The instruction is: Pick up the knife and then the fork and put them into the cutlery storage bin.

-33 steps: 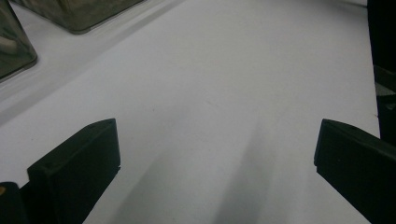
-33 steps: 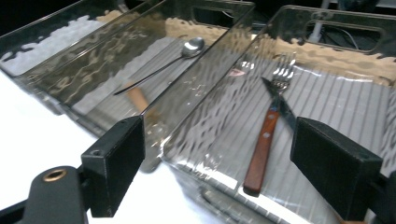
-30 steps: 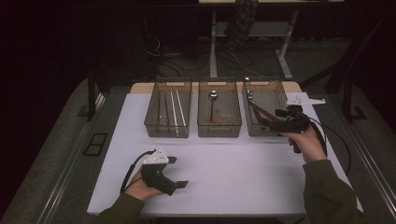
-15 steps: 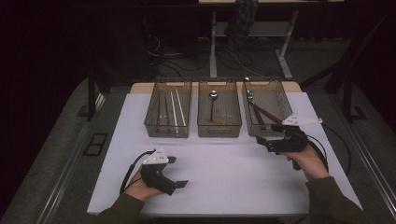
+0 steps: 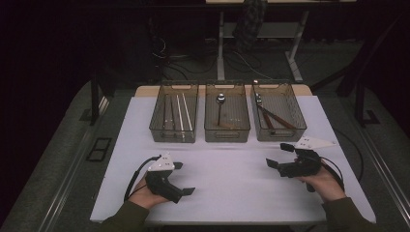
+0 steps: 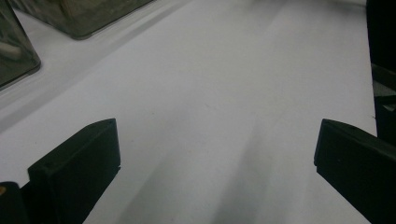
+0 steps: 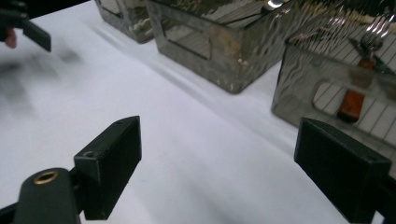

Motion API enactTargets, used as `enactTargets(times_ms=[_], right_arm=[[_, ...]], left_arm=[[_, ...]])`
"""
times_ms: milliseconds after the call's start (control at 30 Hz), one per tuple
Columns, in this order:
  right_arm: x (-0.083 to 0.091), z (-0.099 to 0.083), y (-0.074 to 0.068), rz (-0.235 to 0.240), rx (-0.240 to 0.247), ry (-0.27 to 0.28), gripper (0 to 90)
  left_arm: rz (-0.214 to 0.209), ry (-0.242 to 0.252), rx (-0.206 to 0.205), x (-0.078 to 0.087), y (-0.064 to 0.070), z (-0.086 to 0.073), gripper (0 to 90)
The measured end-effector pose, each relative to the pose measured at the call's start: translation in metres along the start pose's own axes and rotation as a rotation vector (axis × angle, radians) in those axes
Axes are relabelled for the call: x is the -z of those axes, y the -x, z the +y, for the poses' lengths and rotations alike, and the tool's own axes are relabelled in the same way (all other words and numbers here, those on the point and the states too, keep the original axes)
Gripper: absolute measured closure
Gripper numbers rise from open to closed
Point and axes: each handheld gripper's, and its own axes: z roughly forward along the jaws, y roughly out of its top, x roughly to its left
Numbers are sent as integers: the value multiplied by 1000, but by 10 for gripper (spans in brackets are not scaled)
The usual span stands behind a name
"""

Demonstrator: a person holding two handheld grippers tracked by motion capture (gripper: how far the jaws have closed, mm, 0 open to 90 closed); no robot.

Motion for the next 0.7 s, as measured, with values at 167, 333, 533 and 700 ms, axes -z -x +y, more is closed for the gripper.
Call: enactTargets(times_ms=[167, 333, 533, 700], right_arm=[[4, -13, -3, 9, 4, -15, 147], [7, -24, -7, 21, -3, -21, 147], [10, -32, -14, 40, 1, -20, 147], [12, -40, -18, 57, 9, -39, 147]], left_arm=[[-1, 3, 3, 0, 0, 0, 0], [-1, 5, 4, 0, 0, 0, 0], [-2, 7, 7, 0, 1, 0, 0], [-3, 5, 5, 0, 1, 0, 0]])
